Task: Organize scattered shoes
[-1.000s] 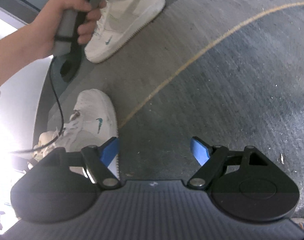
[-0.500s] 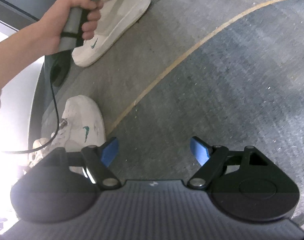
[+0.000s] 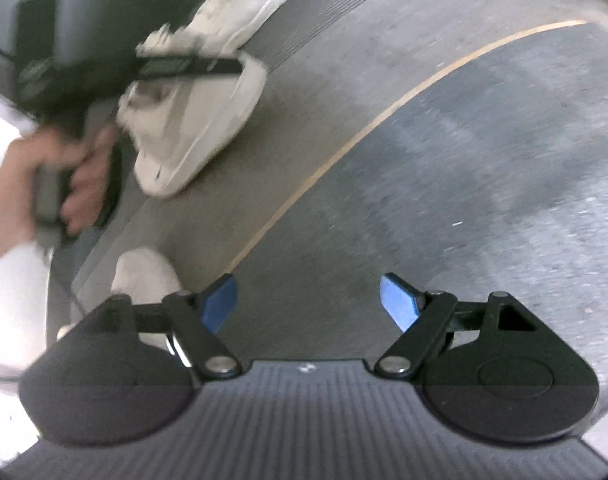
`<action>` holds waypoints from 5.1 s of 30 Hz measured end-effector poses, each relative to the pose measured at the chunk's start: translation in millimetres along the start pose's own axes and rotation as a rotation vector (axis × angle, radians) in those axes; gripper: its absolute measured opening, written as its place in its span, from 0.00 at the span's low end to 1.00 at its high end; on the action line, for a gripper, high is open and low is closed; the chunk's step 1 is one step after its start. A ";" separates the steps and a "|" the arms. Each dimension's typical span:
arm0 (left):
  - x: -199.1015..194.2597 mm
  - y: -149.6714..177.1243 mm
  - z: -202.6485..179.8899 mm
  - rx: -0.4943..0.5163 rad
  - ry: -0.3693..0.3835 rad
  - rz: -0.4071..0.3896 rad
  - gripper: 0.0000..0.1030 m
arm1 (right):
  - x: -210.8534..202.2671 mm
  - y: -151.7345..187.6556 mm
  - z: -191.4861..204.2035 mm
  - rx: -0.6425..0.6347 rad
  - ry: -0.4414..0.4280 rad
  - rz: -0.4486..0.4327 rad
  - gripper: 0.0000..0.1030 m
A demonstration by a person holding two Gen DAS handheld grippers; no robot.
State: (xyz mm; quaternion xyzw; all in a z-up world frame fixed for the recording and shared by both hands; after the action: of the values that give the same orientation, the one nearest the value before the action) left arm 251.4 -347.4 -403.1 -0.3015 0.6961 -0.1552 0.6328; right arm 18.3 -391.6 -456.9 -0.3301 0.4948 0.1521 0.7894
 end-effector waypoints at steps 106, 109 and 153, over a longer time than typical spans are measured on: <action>-297.1 278.1 -62.2 -0.786 -0.519 -0.104 0.98 | -89.4 1.9 30.8 -0.466 0.031 -0.065 0.78; -291.5 286.8 -62.4 -0.783 -0.533 -0.055 0.98 | -88.5 -13.1 48.5 -0.591 0.032 -0.009 0.78; -304.2 312.0 -51.4 -0.915 -0.570 -0.170 0.98 | -40.8 -59.0 82.7 -0.407 0.079 0.163 0.17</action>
State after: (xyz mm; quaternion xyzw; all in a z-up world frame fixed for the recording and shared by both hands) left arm 136.9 71.8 -342.2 -0.6314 0.4664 0.2006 0.5861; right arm 89.1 -376.0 -374.8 -0.4473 0.5096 0.2989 0.6715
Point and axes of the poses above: each gripper's, at about its wrist camera, not at the fingertips, and x roughly the way its jaws point, z to its left, y to its underside, the point moved 1 cm from there along x, roughly the way its jaws point, and after that the axes turned 15 degrees about y, right-handed, at the moved point
